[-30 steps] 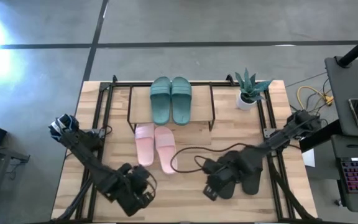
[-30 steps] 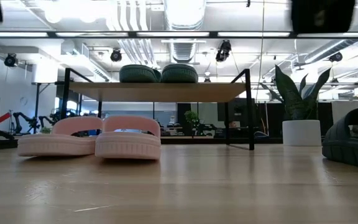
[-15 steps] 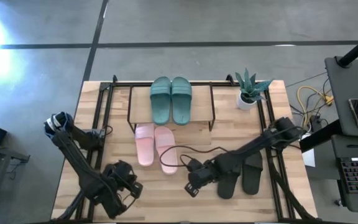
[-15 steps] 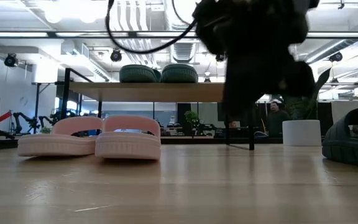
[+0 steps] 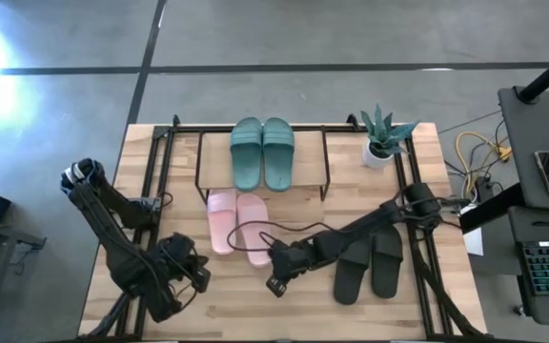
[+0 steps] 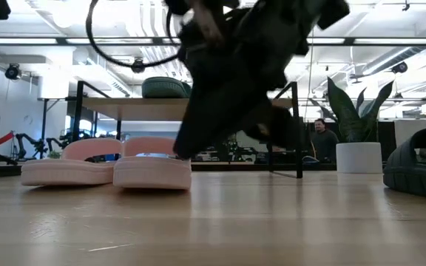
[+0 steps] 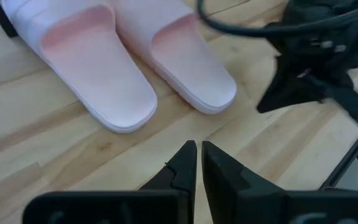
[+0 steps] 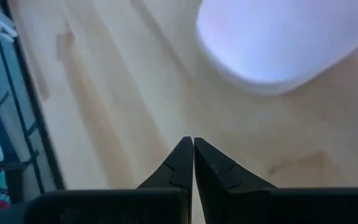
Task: Pick and place slides into the shelf
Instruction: Put the pink slide under the shelf
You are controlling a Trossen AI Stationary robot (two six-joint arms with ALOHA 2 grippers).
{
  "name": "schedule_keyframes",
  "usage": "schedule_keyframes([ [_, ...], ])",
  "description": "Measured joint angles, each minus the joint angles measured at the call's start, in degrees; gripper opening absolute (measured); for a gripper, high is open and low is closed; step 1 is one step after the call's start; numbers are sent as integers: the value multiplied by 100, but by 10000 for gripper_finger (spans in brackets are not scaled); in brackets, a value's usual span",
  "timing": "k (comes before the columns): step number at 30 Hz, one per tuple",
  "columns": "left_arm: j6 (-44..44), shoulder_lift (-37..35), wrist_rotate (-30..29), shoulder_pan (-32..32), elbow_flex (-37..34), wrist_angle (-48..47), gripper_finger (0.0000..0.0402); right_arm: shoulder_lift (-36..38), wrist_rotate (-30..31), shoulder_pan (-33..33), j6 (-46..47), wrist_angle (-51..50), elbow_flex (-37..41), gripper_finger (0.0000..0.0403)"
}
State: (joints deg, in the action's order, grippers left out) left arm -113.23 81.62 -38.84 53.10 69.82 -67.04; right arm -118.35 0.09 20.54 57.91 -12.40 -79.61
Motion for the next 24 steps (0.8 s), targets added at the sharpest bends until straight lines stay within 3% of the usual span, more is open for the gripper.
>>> schedule_keyframes([
  [11,-3,7,24,15,-11,-56,10,-583,-500,-374,-413,208,-374,8],
  [24,-46,9,257,22,-88,-90,10,-611,14,-722,-869,205,-780,8],
])
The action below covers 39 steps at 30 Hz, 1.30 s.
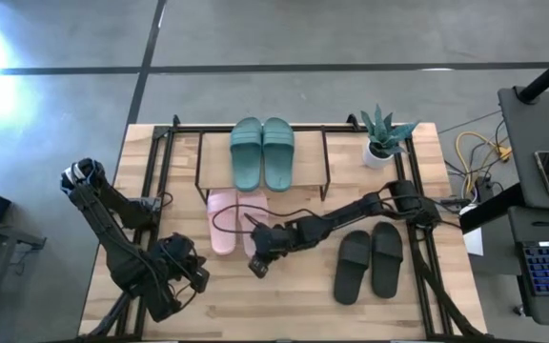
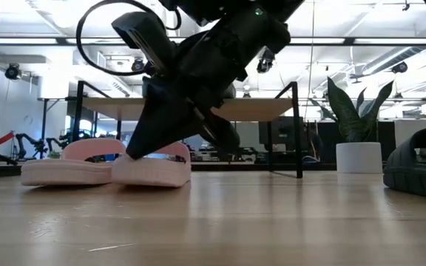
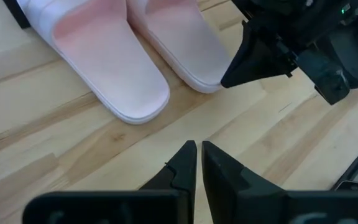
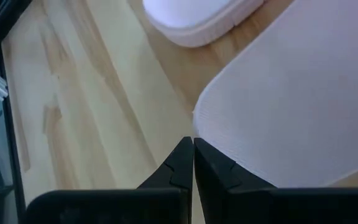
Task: Pick and place slides into the shelf
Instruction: Put the pink slide under the shelf, then put the left black slide under the shelf
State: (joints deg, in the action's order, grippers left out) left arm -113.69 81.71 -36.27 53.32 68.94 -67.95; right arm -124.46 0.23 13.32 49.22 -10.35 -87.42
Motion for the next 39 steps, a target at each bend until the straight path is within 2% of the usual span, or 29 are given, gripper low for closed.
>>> schedule_keyframes([
  [12,-7,2,7,-4,-79,36,10,57,-8,-41,-409,-12,-59,8],
  [18,297,4,-186,-4,-161,536,10,650,-57,165,-977,-148,-59,8],
  [22,1309,7,-210,-21,-209,1446,10,1271,-13,367,-987,-1381,-65,8],
  [25,1926,14,-205,-139,-314,2222,10,1615,-15,509,-528,-2681,-57,8],
  [30,2609,74,-118,-469,-450,2674,10,1903,31,929,-43,-4491,-52,8],
  [32,2923,76,-2,-566,-515,2835,10,1942,188,1185,74,-4895,-46,8],
  [36,3439,74,-139,-628,-561,3085,12,2037,431,1767,676,-5341,-44,11],
  [39,3611,74,-263,-651,-561,3091,28,2070,458,2247,1402,-5813,-46,30],
])
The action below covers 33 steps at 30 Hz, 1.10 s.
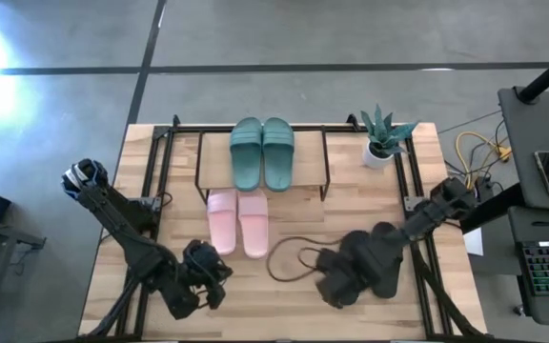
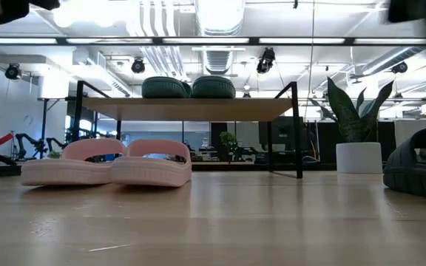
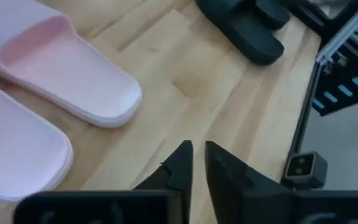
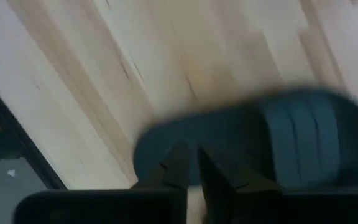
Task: Pick and place slides into the shelf
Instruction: Put the left black slide under the shelf
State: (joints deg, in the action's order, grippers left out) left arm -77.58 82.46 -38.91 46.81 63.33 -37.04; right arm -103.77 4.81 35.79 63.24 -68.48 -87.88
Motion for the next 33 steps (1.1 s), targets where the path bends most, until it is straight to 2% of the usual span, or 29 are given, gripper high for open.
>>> schedule_keyframes([
  [6,37,0,-80,-58,0,3,86,43,661,1107,1595,-992,0,113],
  [12,343,-2,-79,-69,0,9,119,-80,2254,1882,1624,-1222,98,171],
  [19,313,-4,-45,-68,0,51,121,-464,2245,1902,1365,-1211,529,191],
  [33,304,-8,110,-68,-130,56,121,-503,2360,1545,1501,-1011,1477,191],
])
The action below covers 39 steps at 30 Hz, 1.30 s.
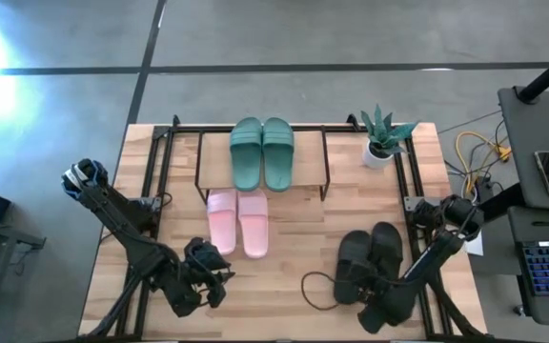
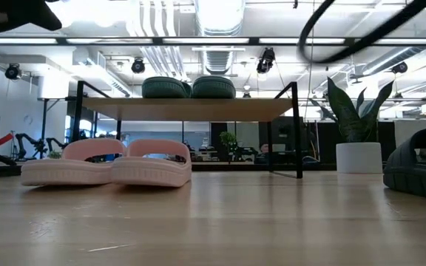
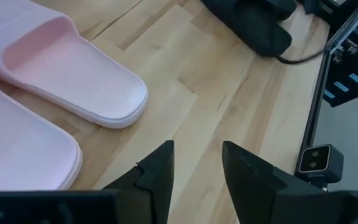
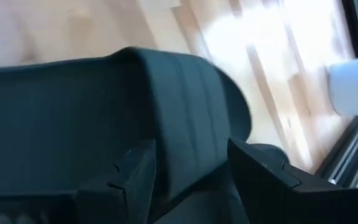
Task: Pick and place slides into the shelf
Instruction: Put the left black slide under the shelf
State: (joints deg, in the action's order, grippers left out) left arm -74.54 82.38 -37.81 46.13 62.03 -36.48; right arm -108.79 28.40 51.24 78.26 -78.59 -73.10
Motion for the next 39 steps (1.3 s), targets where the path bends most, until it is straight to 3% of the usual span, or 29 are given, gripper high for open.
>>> schedule_keyframes([
  [8,-12,0,72,0,-8,3,121,0,18,-558,-617,759,387,170],
  [12,-17,1,264,0,-8,7,121,2,42,-813,-1308,1410,474,120],
  [19,-28,-1,460,1,-8,76,121,30,123,-1090,-1808,1467,548,17],
  [25,-25,0,468,4,-8,203,121,9,625,-1269,-2491,1690,156,12],
  [31,-24,0,466,4,-8,200,121,-1,1043,-1651,-4078,2754,-343,12],
  [35,-22,-1,466,4,-8,200,121,-4,1125,-2063,-4850,3303,-339,12],
  [39,-20,-1,466,2,-8,201,121,-7,1613,-2390,-5299,3326,-325,12],
])
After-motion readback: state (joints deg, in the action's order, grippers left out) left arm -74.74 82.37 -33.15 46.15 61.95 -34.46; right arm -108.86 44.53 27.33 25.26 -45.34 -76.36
